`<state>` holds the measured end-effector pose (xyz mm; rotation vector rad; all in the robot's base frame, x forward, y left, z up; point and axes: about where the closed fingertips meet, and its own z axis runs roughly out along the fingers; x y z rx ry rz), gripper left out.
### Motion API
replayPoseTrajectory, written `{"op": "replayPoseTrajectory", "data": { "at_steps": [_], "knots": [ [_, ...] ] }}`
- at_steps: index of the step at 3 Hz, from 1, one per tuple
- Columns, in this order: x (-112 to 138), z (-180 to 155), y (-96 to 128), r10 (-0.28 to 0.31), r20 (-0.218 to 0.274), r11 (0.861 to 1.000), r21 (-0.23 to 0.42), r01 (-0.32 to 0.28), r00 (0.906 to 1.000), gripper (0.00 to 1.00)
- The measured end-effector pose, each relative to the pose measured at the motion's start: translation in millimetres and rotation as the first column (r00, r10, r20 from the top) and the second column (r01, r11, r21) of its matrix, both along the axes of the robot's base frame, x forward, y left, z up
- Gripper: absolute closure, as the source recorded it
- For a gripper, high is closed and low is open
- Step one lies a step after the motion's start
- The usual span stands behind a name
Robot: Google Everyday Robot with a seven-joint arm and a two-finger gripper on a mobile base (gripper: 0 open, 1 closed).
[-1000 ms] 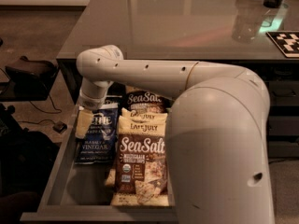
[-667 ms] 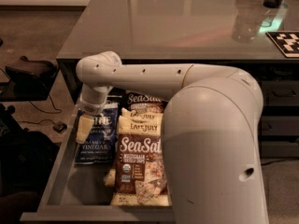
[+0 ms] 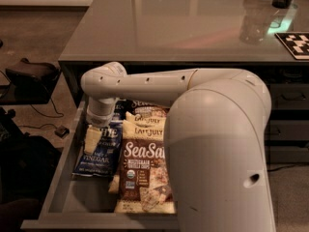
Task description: Pick blue chip bag from top drawer and place on counter
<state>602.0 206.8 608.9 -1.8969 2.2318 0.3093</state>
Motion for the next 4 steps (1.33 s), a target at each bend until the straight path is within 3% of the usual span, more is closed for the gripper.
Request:
{"op": "replayPoseTrajectory", "data": {
  "at_steps": [1, 3, 4],
  "knots": [
    [-1.3, -7.7, -9.0, -0.029, -0.003, 1.000, -0.010, 0.029, 0.9996, 0.42],
    [-1.3, 5.1, -9.3, -0.030, -0.003, 0.999, -0.010, 0.030, 0.9995, 0.89],
    [-3.9, 29.3, -5.1, -0.039, 0.087, 0.999, -0.015, 0.040, 0.9954, 1.00]
  ]
}}
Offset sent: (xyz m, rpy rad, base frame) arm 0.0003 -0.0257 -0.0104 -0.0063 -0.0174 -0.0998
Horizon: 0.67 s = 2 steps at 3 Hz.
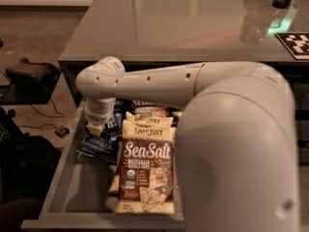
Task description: Pick blue chip bag from top drawer and place on counter
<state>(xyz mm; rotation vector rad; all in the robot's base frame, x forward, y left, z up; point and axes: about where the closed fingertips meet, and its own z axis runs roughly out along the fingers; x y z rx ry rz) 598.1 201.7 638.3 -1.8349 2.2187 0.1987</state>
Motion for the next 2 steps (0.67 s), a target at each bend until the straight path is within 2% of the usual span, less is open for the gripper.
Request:
{"op": "replayPoseTrajectory", "data": {
  "at_steps": [1, 2],
  "knots": [
    [-10.3, 66.9, -2.2, 0.003, 0.153, 1.000, 0.020, -0.007, 0.9882, 1.00],
    [-21.2, 134.3, -2.2, 0.024, 0.231, 0.995, 0.089, -0.045, 0.9728, 1.00]
  ]
}}
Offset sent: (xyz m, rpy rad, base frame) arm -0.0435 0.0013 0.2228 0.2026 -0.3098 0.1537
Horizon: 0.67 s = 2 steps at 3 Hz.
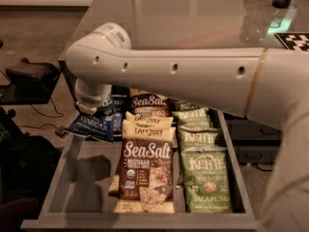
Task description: Pick blue chip bag from top drawer and place on counter
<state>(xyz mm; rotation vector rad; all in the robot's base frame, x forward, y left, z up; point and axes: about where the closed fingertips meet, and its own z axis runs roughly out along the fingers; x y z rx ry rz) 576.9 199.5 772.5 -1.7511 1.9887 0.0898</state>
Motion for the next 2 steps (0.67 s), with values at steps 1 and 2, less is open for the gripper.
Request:
{"op": "replayPoseTrajectory", "data": {
  "at_steps": [1, 2],
  "knots": [
    [-9.3, 61.3, -14.2, 0.035, 0.067, 0.994, 0.102, -0.041, 0.9972, 1.00],
    [-1.5, 110.2, -62.9, -0.022, 0.107, 0.972, 0.234, -0.004, 0.9940, 1.00]
  ]
}}
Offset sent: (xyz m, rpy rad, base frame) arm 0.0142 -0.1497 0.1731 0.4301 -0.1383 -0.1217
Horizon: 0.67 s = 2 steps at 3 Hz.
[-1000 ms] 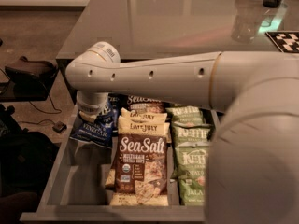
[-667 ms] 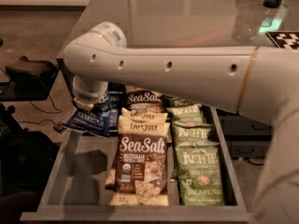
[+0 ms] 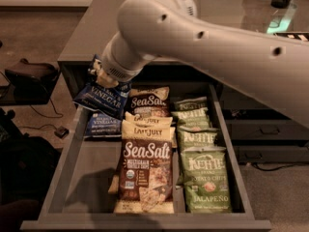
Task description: Pick blue chip bag from top drawer and place on counter
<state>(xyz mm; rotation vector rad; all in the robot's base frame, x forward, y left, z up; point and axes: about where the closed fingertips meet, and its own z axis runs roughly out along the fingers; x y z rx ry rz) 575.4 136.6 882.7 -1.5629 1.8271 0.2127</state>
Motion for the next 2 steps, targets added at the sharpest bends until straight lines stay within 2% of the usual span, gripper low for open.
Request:
{"op": "replayPoseTrajectory", "data": {
  "at_steps": [1, 2],
  "knots": [
    [7.2, 27.0, -60.5, -0.038, 0.001, 0.993, 0.108, 0.037, 0.9993, 1.00],
    [2.9, 50.8, -103.2, -0.016, -0.001, 0.988, 0.152, 0.016, 0.9999, 1.00]
  ]
}}
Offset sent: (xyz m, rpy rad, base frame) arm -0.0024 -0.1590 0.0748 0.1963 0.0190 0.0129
